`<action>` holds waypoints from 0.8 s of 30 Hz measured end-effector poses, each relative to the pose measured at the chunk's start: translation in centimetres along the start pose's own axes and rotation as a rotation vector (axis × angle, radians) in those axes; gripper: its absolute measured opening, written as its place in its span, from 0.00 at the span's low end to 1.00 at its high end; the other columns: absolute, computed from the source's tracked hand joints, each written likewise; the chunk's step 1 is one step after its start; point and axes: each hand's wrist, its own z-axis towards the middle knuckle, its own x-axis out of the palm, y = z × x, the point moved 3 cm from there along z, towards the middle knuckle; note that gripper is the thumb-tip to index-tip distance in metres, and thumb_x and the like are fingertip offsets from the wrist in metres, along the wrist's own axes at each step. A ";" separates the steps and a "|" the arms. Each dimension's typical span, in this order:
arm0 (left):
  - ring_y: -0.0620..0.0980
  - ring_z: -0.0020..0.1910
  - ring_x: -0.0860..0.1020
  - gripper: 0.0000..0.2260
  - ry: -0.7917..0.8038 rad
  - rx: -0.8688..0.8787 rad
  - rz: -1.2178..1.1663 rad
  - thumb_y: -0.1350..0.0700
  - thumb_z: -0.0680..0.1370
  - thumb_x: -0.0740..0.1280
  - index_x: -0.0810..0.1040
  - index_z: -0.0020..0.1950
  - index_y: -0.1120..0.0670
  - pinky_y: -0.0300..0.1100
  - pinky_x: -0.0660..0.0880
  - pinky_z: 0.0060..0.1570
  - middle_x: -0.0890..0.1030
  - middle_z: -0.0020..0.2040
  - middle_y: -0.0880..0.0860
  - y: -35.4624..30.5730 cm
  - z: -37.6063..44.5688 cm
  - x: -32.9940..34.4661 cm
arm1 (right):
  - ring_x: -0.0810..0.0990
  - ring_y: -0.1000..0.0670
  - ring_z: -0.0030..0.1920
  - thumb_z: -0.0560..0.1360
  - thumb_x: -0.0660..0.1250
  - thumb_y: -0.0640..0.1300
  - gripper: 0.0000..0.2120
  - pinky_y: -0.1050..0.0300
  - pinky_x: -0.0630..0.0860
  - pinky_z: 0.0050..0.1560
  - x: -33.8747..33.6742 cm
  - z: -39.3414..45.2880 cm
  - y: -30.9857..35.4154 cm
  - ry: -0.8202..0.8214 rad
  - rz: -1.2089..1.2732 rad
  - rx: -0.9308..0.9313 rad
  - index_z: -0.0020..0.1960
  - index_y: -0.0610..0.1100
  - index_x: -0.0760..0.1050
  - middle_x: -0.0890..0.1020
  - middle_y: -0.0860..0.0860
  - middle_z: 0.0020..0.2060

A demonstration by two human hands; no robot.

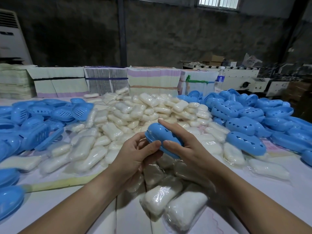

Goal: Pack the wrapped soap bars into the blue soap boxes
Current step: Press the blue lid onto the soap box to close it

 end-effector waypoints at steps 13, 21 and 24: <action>0.62 0.60 0.82 0.26 0.030 -0.047 0.008 0.59 0.70 0.76 0.73 0.65 0.65 0.52 0.79 0.60 0.81 0.59 0.67 0.1 0.1 -0.2 | 0.76 0.55 0.59 0.75 0.67 0.47 0.22 0.63 0.72 0.62 -0.5 0.2 0.8 0.020 -0.080 0.003 0.69 0.57 0.71 0.77 0.55 0.58; 0.64 0.59 0.81 0.23 0.052 -0.073 -0.033 0.60 0.73 0.71 0.72 0.64 0.69 0.52 0.81 0.57 0.81 0.58 0.69 -0.2 -0.1 0.5 | 0.77 0.57 0.60 0.73 0.68 0.49 0.20 0.61 0.72 0.63 -0.3 0.5 0.7 -0.102 -0.062 0.005 0.64 0.61 0.74 0.80 0.55 0.60; 0.64 0.59 0.81 0.20 0.079 -0.076 -0.042 0.61 0.74 0.70 0.73 0.62 0.69 0.50 0.82 0.52 0.81 0.58 0.68 -0.3 -0.3 0.9 | 0.76 0.57 0.63 0.73 0.68 0.52 0.20 0.55 0.72 0.66 0.0 0.5 0.5 -0.072 -0.025 0.034 0.63 0.66 0.73 0.78 0.58 0.63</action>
